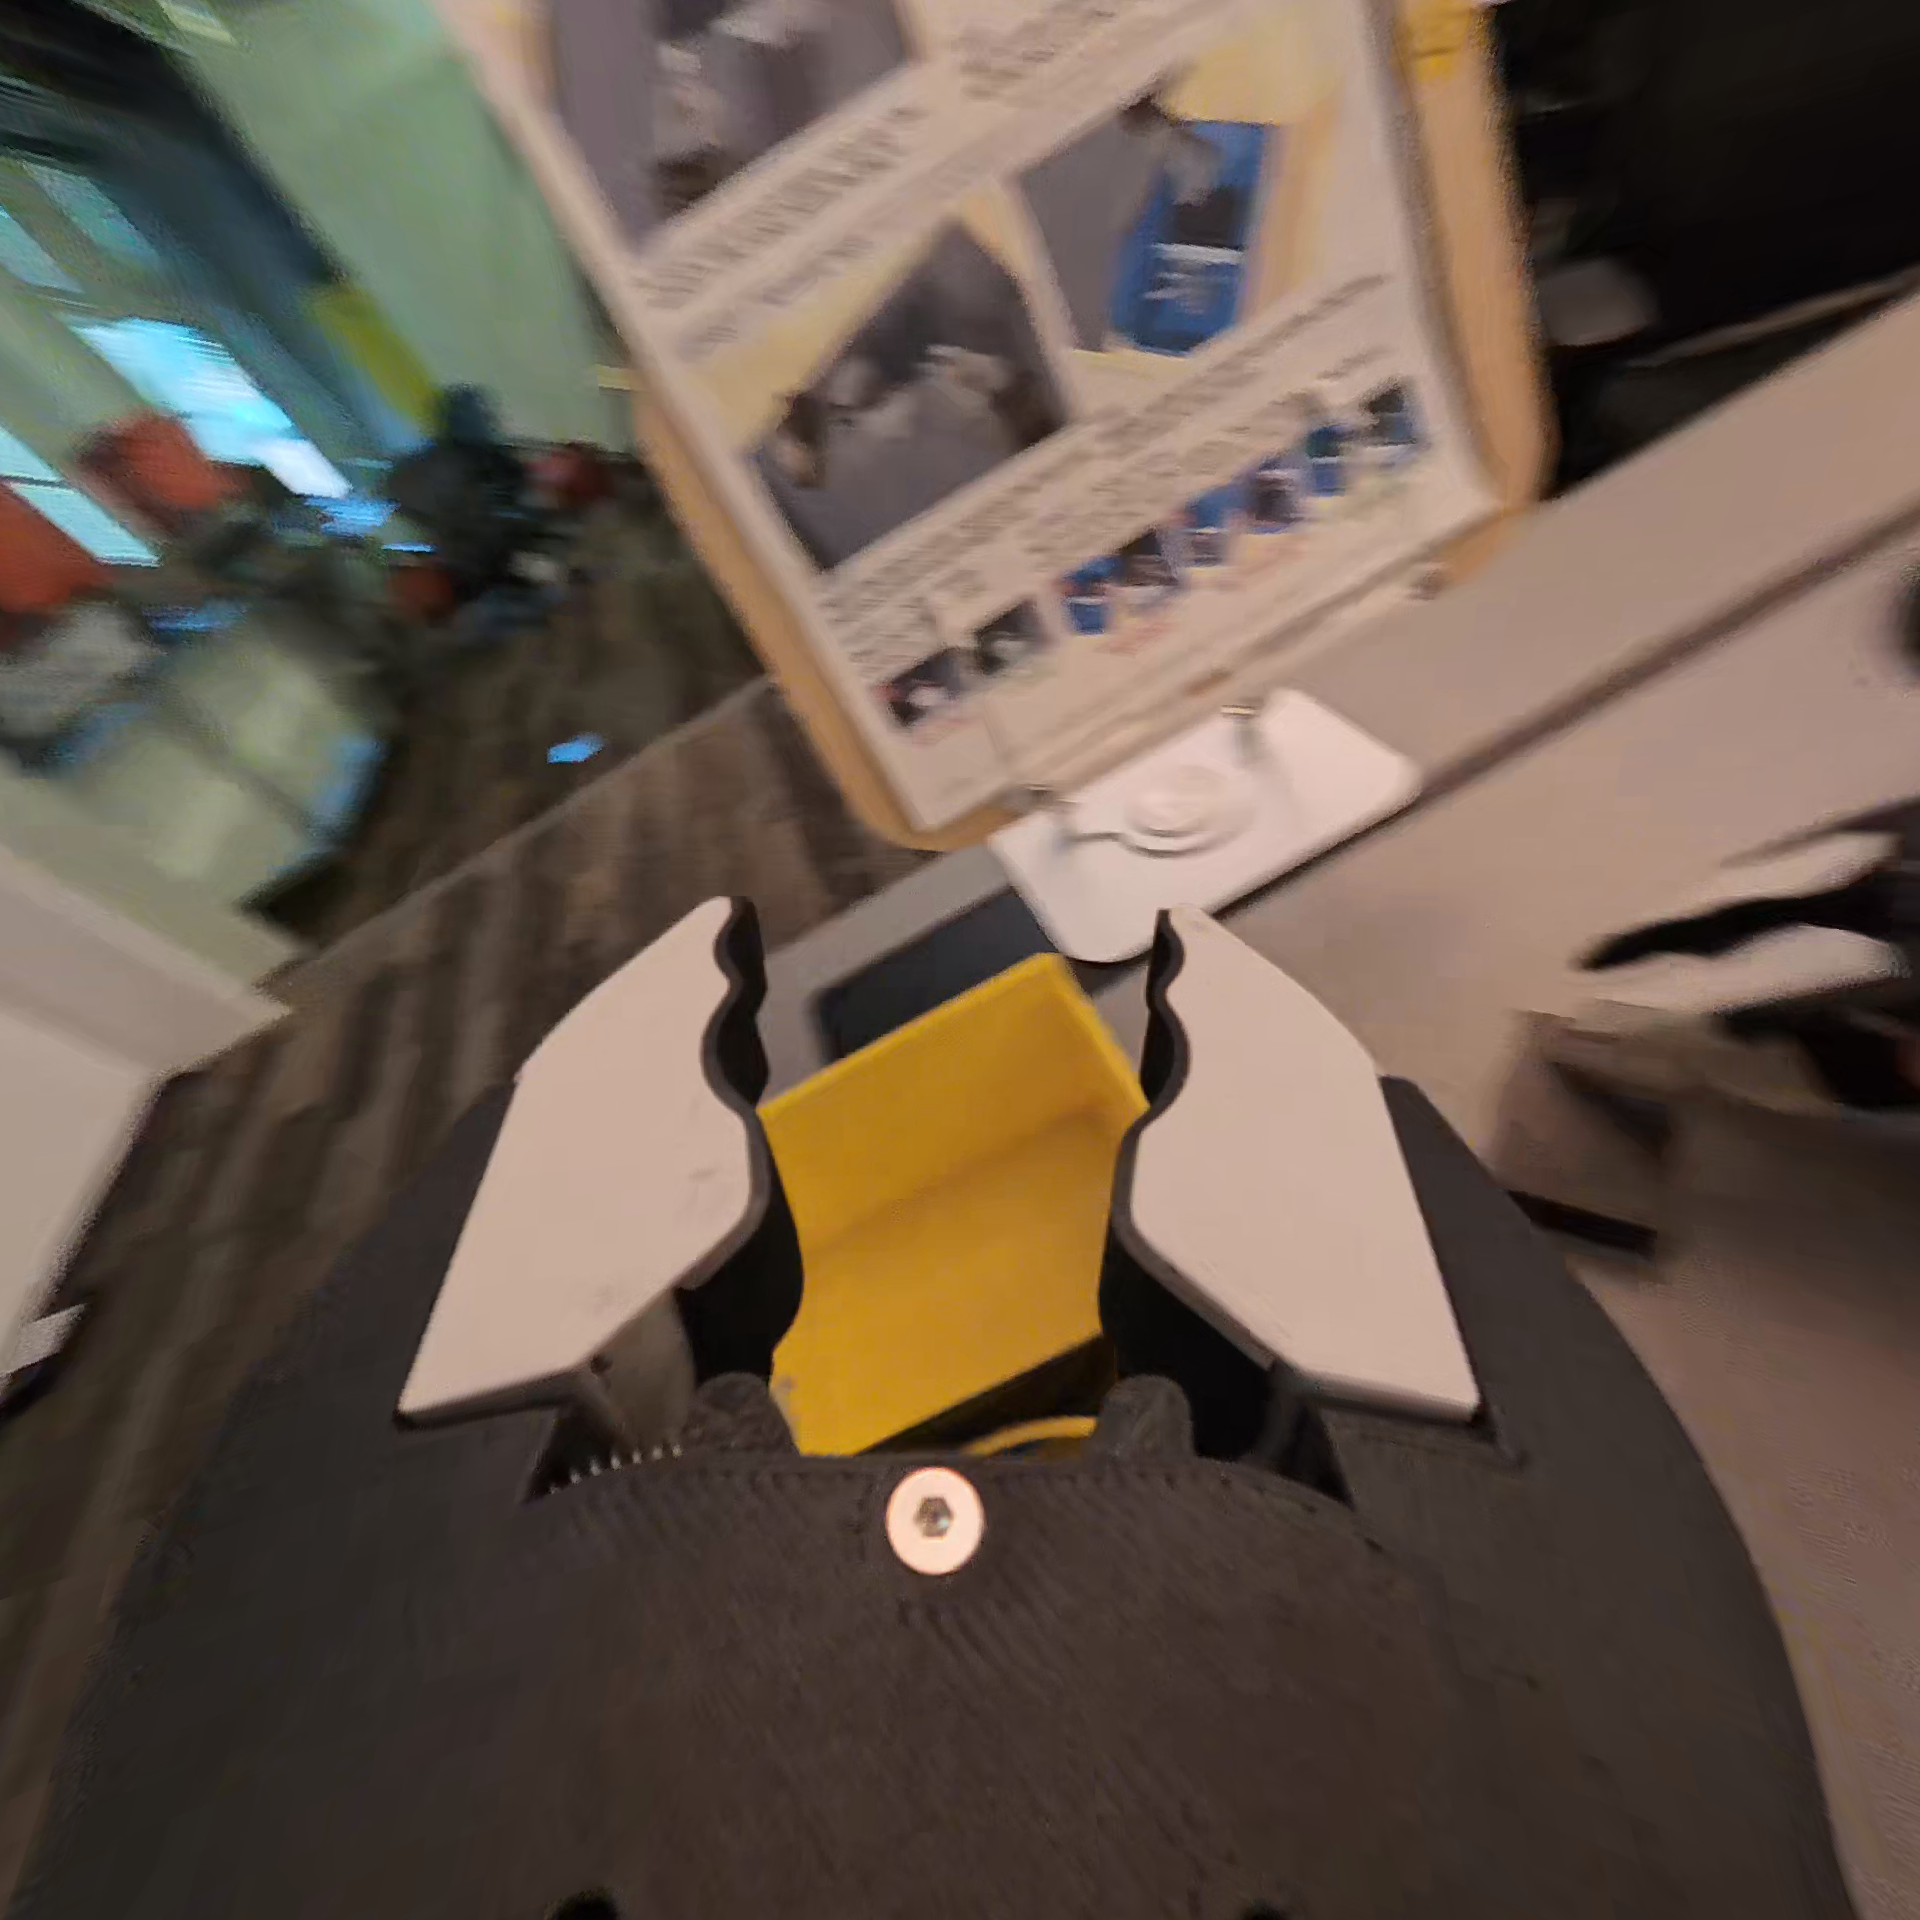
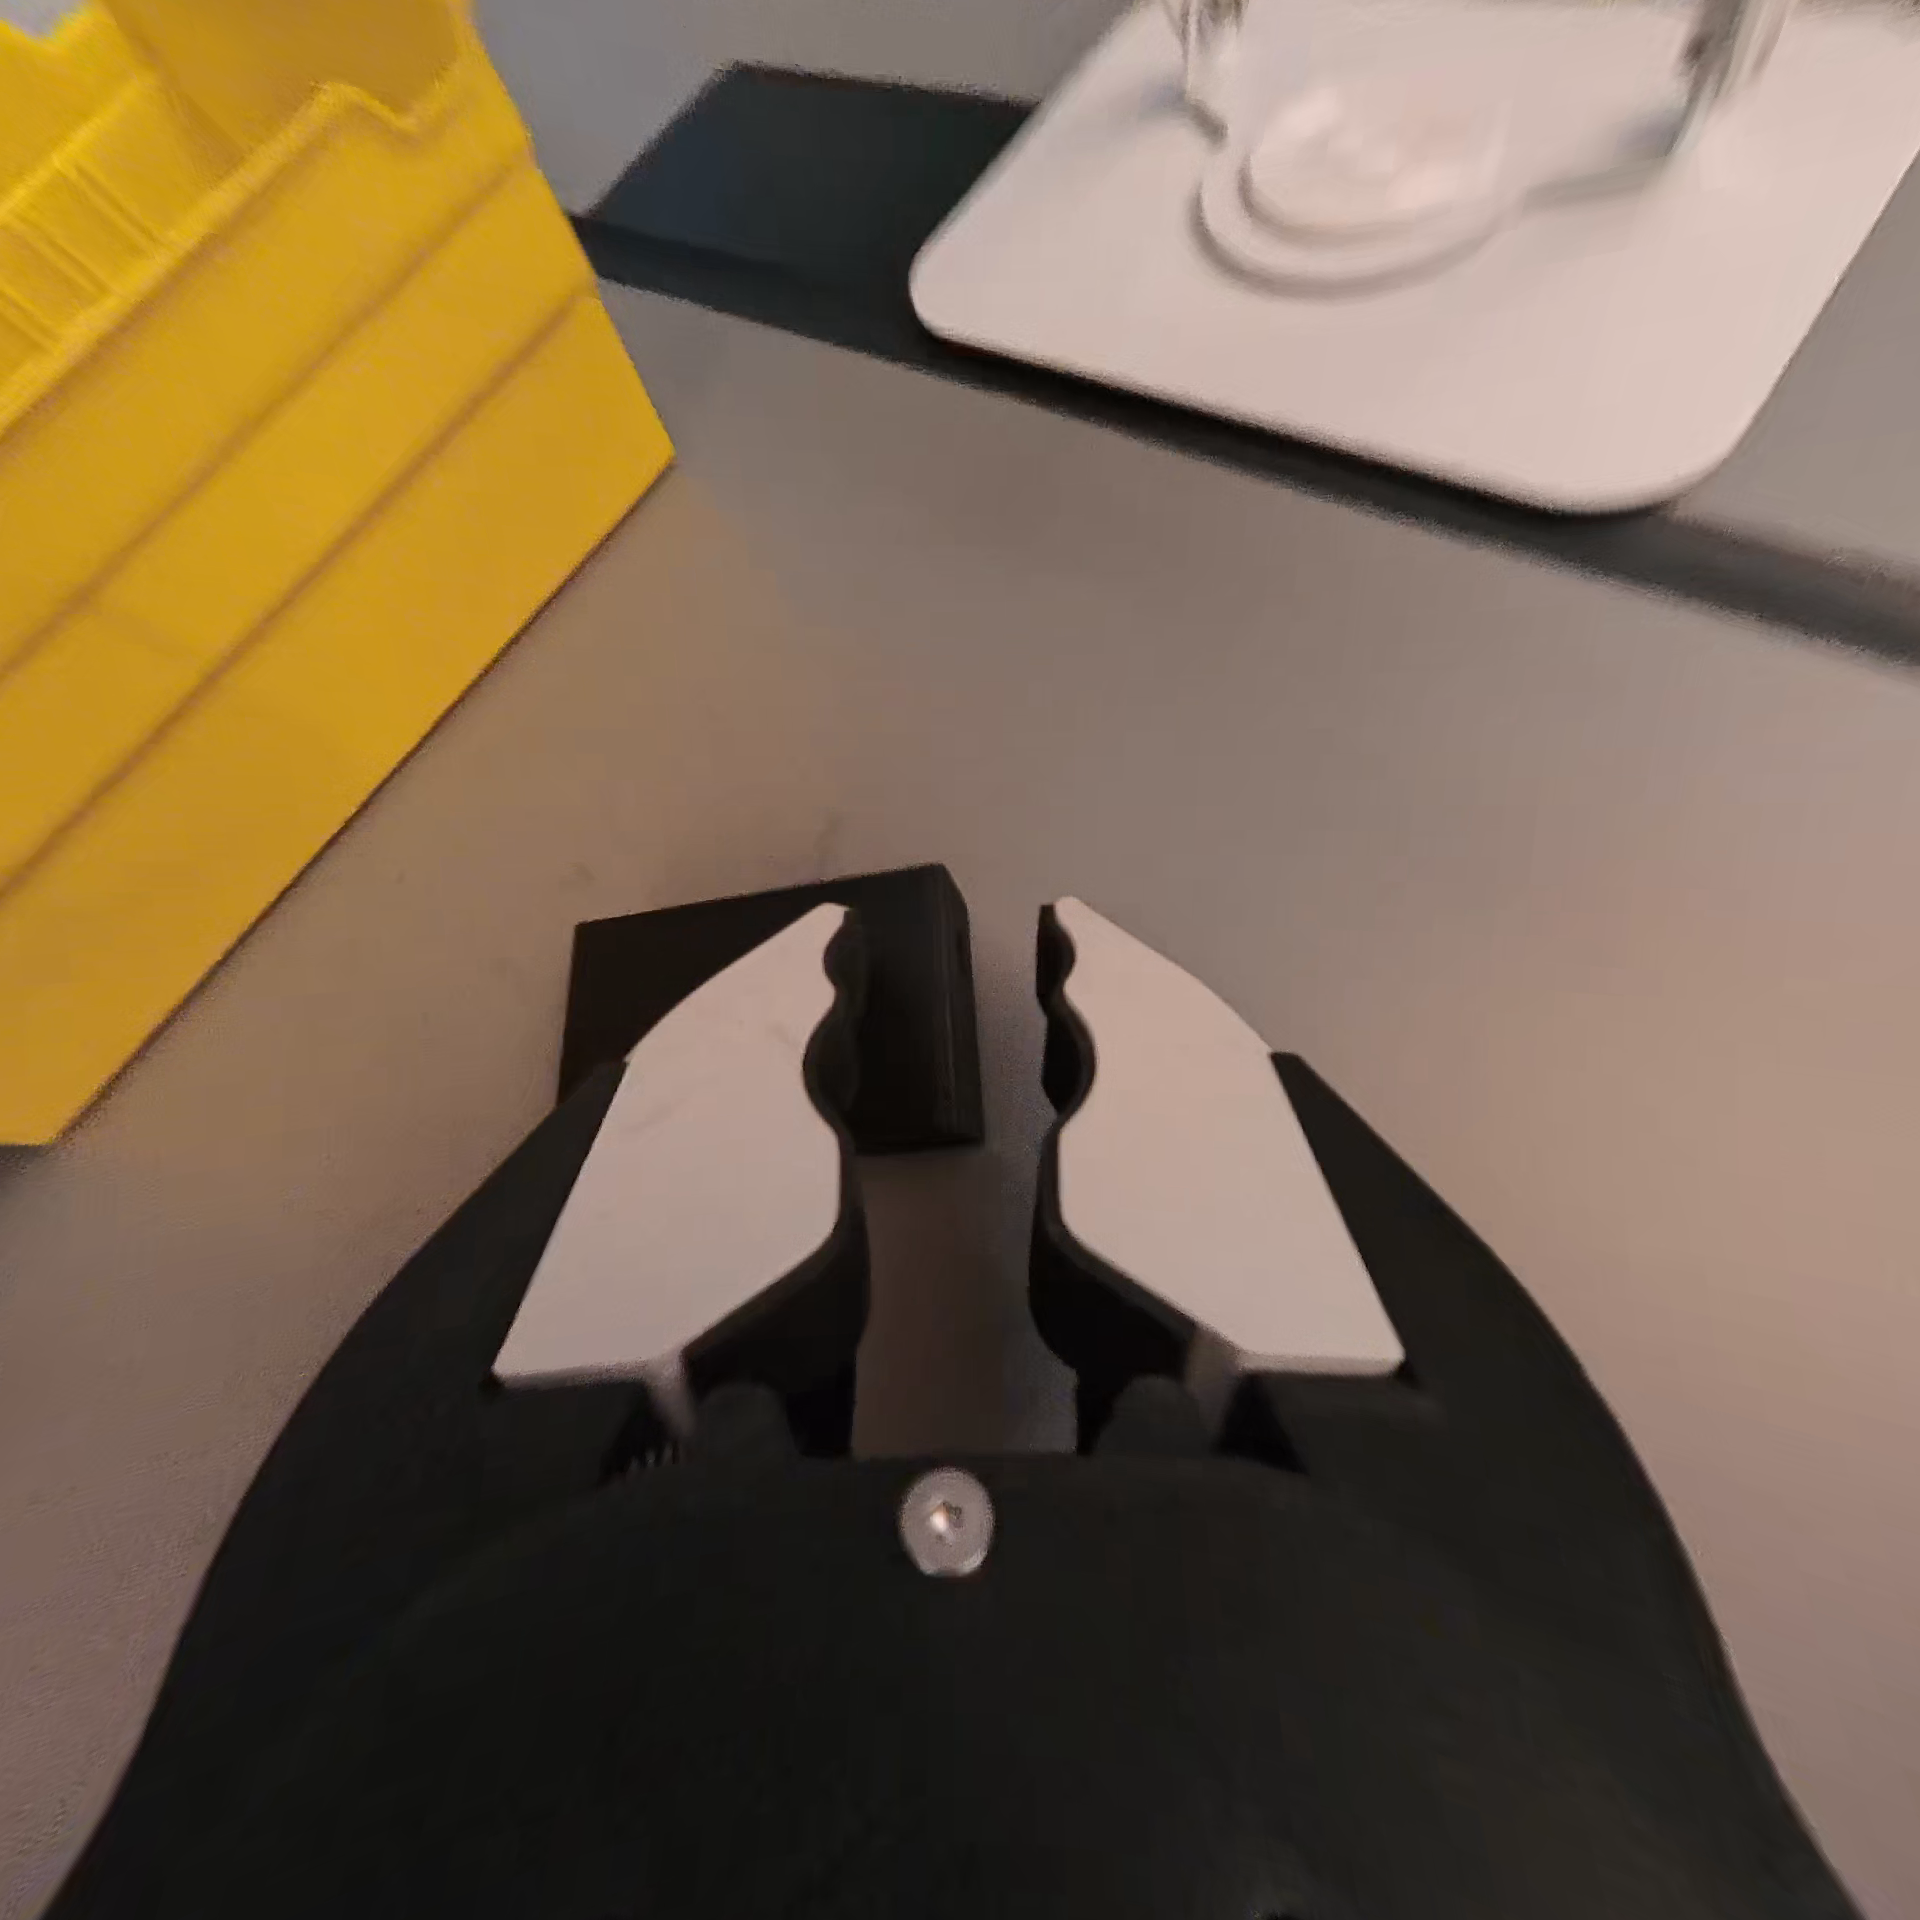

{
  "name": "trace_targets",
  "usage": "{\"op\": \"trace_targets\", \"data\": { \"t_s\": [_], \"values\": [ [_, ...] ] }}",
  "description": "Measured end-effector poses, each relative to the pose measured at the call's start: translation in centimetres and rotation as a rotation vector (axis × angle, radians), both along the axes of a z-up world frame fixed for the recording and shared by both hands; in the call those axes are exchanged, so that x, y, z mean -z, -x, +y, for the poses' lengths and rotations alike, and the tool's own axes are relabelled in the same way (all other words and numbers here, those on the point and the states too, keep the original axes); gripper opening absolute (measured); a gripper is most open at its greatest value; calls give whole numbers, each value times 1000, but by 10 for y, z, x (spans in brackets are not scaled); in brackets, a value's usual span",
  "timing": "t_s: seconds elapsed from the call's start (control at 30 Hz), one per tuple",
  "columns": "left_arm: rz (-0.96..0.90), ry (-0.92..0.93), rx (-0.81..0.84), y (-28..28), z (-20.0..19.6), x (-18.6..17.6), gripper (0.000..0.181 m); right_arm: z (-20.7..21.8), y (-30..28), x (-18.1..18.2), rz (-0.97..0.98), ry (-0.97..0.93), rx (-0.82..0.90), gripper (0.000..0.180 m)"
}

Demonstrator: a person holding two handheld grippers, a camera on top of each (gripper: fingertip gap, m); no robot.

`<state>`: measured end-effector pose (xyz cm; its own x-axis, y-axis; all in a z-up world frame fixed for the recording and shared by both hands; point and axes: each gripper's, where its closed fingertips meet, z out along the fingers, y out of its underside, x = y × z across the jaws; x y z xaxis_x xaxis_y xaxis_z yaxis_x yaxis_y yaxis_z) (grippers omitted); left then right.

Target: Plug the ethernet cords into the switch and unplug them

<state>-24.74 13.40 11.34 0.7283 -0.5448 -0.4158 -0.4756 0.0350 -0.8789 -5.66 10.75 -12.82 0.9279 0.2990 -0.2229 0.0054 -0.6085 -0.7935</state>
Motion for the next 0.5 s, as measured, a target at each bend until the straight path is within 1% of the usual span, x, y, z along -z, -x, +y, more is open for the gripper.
{"op": "trace_targets", "data": {
  "t_s": [0.03, 0.1, 0.13, 0.17, 0.23, 0.27, 0.4, 0.5],
  "values": [
    [14, -78, -86, 11, 6, -7, 69, 1, 1, -11, -59, -73, -15, 35],
    [55, -229, -228, 30, 12, -19, 68, 1, -3, -40, -241, -243, -15, 48],
    [80, -288, -286, 38, 12, -23, 67, -1, -4, -56, -350, -331, -18, 50],
    [102, -322, -326, 43, 13, -26, 67, -5, -5, -73, -457, -410, -17, 52],
    [123, -313, -332, 43, 13, -23, 69, -17, -3, -100, -624, -500, 1, 57],
    [121, -296, -324, 41, 13, -20, 70, -25, 3, -113, -671, -529, -4, 61],
    [142, -270, -319, 40, 11, -15, 74, -66, 36, -169, -755, -764, -71, 65],
    [168, -255, -329, 44, 8, -13, 76, -80, 41, -187, -816, -820, -73, 69]
  ]
}}
